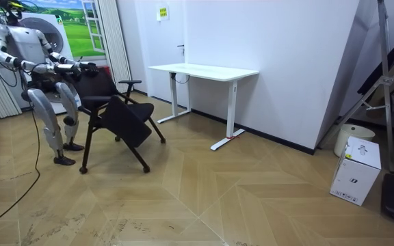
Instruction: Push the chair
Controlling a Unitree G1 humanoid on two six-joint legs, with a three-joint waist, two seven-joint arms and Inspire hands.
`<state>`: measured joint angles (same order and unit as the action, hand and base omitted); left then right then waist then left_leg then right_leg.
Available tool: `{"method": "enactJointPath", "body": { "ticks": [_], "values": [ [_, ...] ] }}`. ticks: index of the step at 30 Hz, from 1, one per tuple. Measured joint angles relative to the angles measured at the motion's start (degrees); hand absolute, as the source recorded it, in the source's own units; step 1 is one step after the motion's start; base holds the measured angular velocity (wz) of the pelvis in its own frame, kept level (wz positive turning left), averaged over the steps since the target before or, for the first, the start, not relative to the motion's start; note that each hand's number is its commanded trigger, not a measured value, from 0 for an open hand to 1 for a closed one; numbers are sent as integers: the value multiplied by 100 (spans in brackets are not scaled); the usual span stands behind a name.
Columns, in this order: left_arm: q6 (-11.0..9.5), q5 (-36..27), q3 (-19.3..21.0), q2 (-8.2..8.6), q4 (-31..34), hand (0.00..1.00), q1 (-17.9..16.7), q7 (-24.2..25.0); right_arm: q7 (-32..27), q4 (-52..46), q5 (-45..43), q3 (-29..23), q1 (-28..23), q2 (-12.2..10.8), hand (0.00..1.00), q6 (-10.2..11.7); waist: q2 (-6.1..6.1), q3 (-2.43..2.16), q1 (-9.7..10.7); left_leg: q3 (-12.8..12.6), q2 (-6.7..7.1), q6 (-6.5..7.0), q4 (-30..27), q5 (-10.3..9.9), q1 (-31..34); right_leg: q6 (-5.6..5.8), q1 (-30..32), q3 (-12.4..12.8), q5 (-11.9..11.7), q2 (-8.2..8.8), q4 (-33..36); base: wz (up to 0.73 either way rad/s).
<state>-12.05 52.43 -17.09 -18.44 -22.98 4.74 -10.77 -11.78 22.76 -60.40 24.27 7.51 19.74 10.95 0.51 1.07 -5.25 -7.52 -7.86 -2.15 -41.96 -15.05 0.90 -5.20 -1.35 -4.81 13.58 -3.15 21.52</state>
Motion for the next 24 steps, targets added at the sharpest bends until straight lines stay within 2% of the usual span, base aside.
{"method": "enactJointPath", "body": {
  "ticks": [1,2,3,4,6,7,8,9,10,11,12,13,14,16,17,19,20,21,22,23,24],
  "values": [
    [-57,-1,45,17,-47,100,-57,-1,-2,15,-59,-13,-27,-38,100,23,-1,6,-18,27,-72,33,-529,193,219,-68,-5,28,116,-33,187,-8],
    [-92,-30,54,33,-84,100,-110,-2,-1,13,-67,-20,-67,-51,100,28,10,14,-58,115,-80,89,-966,477,474,-122,-68,76,217,-45,314,-10],
    [-103,-38,56,48,-95,100,-130,-2,-2,12,-66,-29,-98,-49,100,33,12,13,-93,192,-43,107,-1095,507,565,-150,-78,125,248,-53,357,0],
    [-114,-42,58,81,-98,100,-149,-8,-18,-1,-61,-83,-135,-33,100,77,12,11,-112,258,80,202,-1112,441,806,-189,-70,156,268,-58,385,-7],
    [-146,-48,55,97,-138,100,-153,-42,-46,18,-61,-76,-137,-2,100,98,27,23,-173,260,286,216,-851,399,1138,-227,-47,229,294,-55,431,-20],
    [-178,-48,54,102,-166,100,-166,-56,-84,53,-60,-66,-151,-2,100,111,39,15,-244,247,438,201,-381,408,1260,-168,-68,281,368,-58,438,-30],
    [-196,-46,54,87,-154,100,-181,-96,-143,70,-54,-64,-160,4,100,144,48,14,-294,187,539,159,314,436,1331,-167,-69,314,396,-64,439,-25],
    [-209,-45,53,75,-141,100,-181,-101,-190,86,-34,-65,-161,11,100,167,50,12,-295,151,576,163,695,448,1360,-165,-67,314,406,-65,436,-15],
    [-211,-41,54,64,-109,100,-182,-103,-254,91,-27,-65,-162,29,100,183,61,5,-300,170,646,117,1486,507,1356,-159,-63,316,437,-70,437,-6],
    [-210,-23,55,46,-61,100,-181,-101,-275,85,-26,-65,-163,34,100,183,84,-13,-308,178,652,138,2074,611,1337,-142,-56,317,475,-70,436,-9],
    [-210,-5,55,13,-4,100,-186,-91,-309,79,-34,-62,-178,33,100,183,122,-40,-300,190,643,132,2286,878,1331,-120,-64,349,518,-70,428,-4],
    [-211,-3,55,1,30,100,-185,-78,-337,67,-39,-64,-189,34,100,183,139,-52,-286,191,658,151,2354,1013,1317,-103,-67,372,537,-70,423,-6],
    [-211,-3,60,-22,76,100,-183,-75,-389,40,-55,-63,-195,43,100,183,161,-64,-282,153,679,201,2489,1263,1273,-68,-75,437,575,-61,421,-8],
    [-211,-2,129,-43,170,100,-186,-13,-386,-45,-67,-74,-200,40,100,177,190,-75,-272,100,732,311,2541,1432,1254,-7,-99,488,647,9,429,-16],
    [-211,1,156,-65,227,100,-182,40,-404,-65,-68,-80,-202,37,100,175,229,-97,-237,69,798,369,2543,1469,1253,41,-106,486,717,85,432,-9],
    [-211,1,163,-97,270,100,-167,75,-446,-68,-68,-80,-202,37,100,175,313,-112,-155,-68,888,413,2522,1451,1194,119,-169,468,828,249,439,-5],
    [-214,1,163,-107,282,100,-134,112,-453,-77,-40,-85,-202,38,100,169,394,-124,-100,-227,974,567,2494,1365,1129,184,-202,488,897,391,494,-7],
    [-216,-1,162,-107,281,100,-105,130,-447,-93,-33,-95,-201,43,100,162,417,-135,-92,-317,1013,647,2453,1310,1101,200,-204,510,959,466,566,-9],
    [-218,-8,156,-110,280,100,-46,157,-446,-114,33,-105,-198,51,100,137,497,-140,-64,-385,1156,788,2360,1212,1043,282,-216,544,1109,621,736,-14],
    [-226,-37,149,-112,282,100,42,192,-445,-156,62,-137,-192,63,100,100,546,-125,-30,-441,1260,920,2187,1079,1022,419,-193,435,1224,780,1042,-15],
    [-229,-45,144,-109,264,100,104,215,-445,-167,59,-160,-166,68,100,81,541,-105,-29,-451,1286,943,2039,948,1038,465,-104,303,1245,839,1341,-22]
  ]
}}
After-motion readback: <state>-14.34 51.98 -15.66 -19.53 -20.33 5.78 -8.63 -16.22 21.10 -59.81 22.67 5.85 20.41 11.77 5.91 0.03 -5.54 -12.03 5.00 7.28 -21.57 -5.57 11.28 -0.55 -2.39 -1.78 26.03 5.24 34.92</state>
